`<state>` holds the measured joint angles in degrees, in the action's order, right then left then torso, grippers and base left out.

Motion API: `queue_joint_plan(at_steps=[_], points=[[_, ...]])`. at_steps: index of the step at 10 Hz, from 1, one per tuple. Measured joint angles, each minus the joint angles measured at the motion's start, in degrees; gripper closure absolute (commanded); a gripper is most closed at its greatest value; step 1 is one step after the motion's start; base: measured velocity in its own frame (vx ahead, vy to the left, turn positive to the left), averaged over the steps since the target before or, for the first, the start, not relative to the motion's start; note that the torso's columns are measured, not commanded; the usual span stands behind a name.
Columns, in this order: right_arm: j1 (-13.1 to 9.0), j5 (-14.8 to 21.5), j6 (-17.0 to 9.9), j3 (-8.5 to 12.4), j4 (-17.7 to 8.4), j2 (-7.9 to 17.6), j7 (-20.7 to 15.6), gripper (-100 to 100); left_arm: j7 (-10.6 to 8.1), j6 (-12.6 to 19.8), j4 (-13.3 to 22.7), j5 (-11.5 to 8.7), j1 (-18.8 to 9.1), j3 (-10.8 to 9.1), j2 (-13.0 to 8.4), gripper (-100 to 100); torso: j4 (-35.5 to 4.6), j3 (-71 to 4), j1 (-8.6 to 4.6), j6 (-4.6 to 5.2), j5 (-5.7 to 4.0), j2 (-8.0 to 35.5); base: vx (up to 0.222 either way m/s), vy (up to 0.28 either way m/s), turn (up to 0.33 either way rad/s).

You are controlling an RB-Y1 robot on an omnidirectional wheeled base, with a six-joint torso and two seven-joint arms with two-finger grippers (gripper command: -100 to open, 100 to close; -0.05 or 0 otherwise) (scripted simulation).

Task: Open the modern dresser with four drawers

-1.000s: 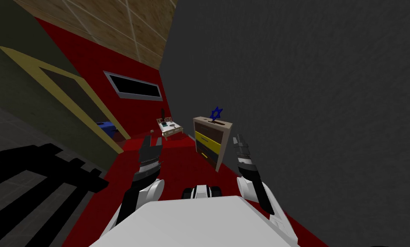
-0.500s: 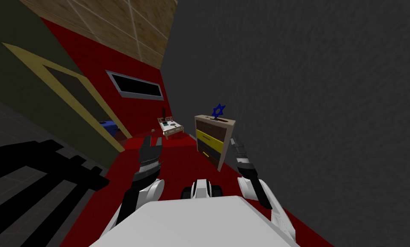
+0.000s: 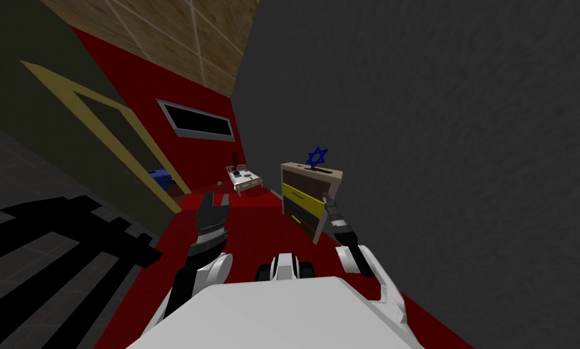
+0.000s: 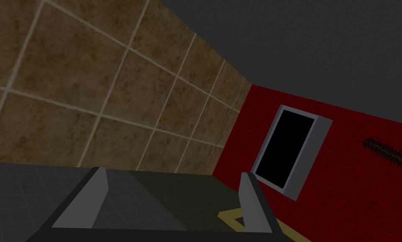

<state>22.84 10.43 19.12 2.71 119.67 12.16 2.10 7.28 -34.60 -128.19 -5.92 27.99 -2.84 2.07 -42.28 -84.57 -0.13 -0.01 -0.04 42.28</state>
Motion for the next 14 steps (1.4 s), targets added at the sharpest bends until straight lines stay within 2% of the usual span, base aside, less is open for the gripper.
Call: queue_joint_plan(at_steps=[1, 3, 4, 5, 9, 11, 13, 14], points=[[-0.86, 0.85, -0.51, 0.11, -1.71, 1.53, -0.34, -100, 0.00, 0.00, 0.00, 0.00, 0.00, 0.00, 0.00, 0, 0.01, -0.02, 0.14, 0.01, 0.04, -0.04, 0.034, 0.116, 0.011], [-2.31, 2.47, -0.88, -0.52, -5.14, 2.44, -1.50, -100, 0.00, 0.00, 0.00, 0.00, 0.00, 0.00, 0.00, 0, -0.01, 0.03, 0.12, 0.00, 0.03, 0.03, 0.048, 0.150, 0.044], [-3.67, 3.75, -2.21, -0.92, -6.60, 3.63, -2.20, -100, 0.00, 0.00, 0.00, 0.00, 0.00, 0.00, 0.01, 0, 0.01, -0.02, 0.30, -0.01, 0.09, -0.03, 0.053, 0.149, 0.018], [-3.96, 4.13, -2.95, -0.80, -7.31, 4.60, -2.35, -100, 0.00, 0.00, 0.00, 0.00, 0.00, 0.00, 0.00, 0, 0.00, -0.01, 0.15, 0.03, 0.07, 0.00, 0.057, 0.143, 0.030], [-7.03, 6.78, -4.47, -1.00, -12.94, 7.73, -3.70, -100, 0.00, 0.00, 0.00, 0.00, 0.00, 0.00, 0.00, 0, -0.01, 0.01, 0.08, 0.01, 0.03, 0.02, 0.046, 0.109, 0.031], [-9.35, 8.95, -5.56, -1.22, -16.70, 10.07, -4.82, -100, 0.00, 0.00, 0.00, 0.00, 0.00, 0.01, 0.01, 0, 0.03, -0.06, 0.50, -0.02, 0.14, -0.10, 0.069, 0.196, 0.041], [-11.17, 10.55, -6.75, -1.49, -20.02, 11.77, -5.75, -100, 0.00, 0.00, 0.00, 0.00, 0.00, 0.00, 0.00, 0, -0.02, 0.05, 0.02, 0.00, 0.00, 0.08, 0.056, 0.177, 0.056], [-12.05, 11.78, -7.53, -1.56, -21.63, 13.40, -6.39, -100, 0.00, 0.00, 0.00, 0.00, 0.00, 0.01, 0.01, 0, 0.00, 0.00, 0.21, 0.00, 0.05, -0.01, 0.059, 0.152, 0.018]])
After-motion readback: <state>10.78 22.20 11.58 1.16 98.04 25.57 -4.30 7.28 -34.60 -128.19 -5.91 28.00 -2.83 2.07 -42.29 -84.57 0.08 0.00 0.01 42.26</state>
